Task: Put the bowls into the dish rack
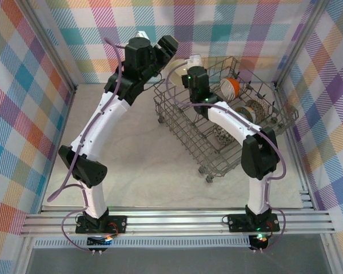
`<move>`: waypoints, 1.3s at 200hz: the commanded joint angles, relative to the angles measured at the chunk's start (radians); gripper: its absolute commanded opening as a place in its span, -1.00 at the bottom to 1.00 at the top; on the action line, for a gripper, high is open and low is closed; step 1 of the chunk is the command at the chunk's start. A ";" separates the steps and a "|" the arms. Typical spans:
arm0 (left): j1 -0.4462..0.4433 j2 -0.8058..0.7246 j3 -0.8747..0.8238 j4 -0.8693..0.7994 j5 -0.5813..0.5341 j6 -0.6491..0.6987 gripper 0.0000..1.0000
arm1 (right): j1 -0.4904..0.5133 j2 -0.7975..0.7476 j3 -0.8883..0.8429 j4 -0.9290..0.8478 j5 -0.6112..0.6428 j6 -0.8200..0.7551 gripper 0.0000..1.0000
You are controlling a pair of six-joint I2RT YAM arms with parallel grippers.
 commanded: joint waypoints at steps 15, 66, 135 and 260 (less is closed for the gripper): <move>0.098 -0.021 -0.057 0.095 0.163 0.036 0.60 | -0.090 -0.062 0.061 -0.059 0.069 0.019 -1.00; 0.205 -0.016 -0.058 0.011 0.190 0.266 0.61 | -0.136 -0.055 0.071 -0.055 0.237 -0.278 -1.00; 0.368 0.137 -0.013 0.060 0.389 0.352 0.62 | -0.138 -0.009 0.013 0.085 0.419 -0.616 -1.00; 0.426 0.364 0.207 0.049 0.543 0.349 0.60 | -0.167 0.114 0.060 -0.044 0.511 -0.618 -1.00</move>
